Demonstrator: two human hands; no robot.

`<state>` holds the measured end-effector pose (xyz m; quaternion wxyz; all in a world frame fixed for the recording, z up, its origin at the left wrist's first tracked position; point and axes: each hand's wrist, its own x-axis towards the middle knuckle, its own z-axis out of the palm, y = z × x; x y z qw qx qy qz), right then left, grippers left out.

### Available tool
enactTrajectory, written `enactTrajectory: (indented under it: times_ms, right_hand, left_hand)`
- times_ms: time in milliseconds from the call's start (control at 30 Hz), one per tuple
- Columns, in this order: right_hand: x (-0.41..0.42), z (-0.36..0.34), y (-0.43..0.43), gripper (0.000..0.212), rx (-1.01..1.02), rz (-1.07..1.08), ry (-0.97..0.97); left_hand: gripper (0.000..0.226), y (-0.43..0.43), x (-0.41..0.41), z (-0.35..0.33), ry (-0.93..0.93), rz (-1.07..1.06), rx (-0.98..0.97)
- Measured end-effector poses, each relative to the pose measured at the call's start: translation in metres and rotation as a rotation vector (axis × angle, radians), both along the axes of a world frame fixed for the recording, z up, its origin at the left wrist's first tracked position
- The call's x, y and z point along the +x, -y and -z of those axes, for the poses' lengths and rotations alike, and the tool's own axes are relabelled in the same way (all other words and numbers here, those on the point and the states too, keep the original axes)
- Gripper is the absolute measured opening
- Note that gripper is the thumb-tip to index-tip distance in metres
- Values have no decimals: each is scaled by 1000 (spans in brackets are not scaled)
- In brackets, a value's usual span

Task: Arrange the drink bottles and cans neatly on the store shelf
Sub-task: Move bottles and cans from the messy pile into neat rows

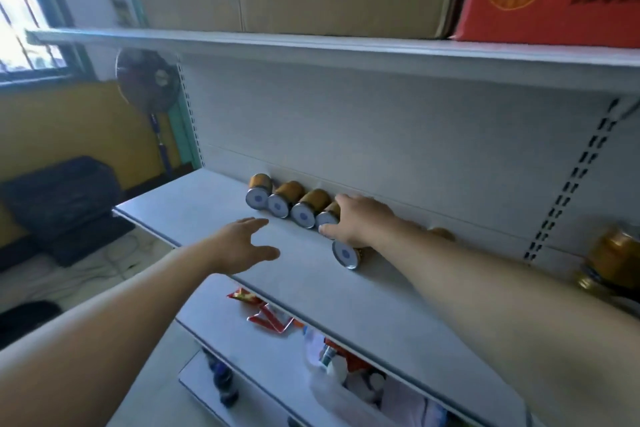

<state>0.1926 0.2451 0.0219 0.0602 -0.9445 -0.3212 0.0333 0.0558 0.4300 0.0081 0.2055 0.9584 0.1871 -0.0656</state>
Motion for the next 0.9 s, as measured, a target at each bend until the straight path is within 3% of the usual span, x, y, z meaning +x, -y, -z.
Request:
enactTrajectory:
  times_ms: [100,233,367,567,733,900]
  right_hand:
    - [28,14,-39,73,21,12,-30]
    - [63,29,-92,60,81,29,-91]
    - [87,44,-131,62,49,44,-65]
    - [101,58,-179,63,16,132,-27]
    - [90,59,-221,57,-160,286,-22]
    - [64,58,-246,51,-136,356,-28]
  left_hand:
    - [79,-33,30,7,2,-15,25]
    - [73,-75,69,15,16,-49,-35]
    - [65,-114,111,20,70,-84,-85]
    - [68,-167,186,35,130,-199,-325]
    - [70,-199,227,63,45,74,-402]
    - [64,-236,217,75,60,171,-529]
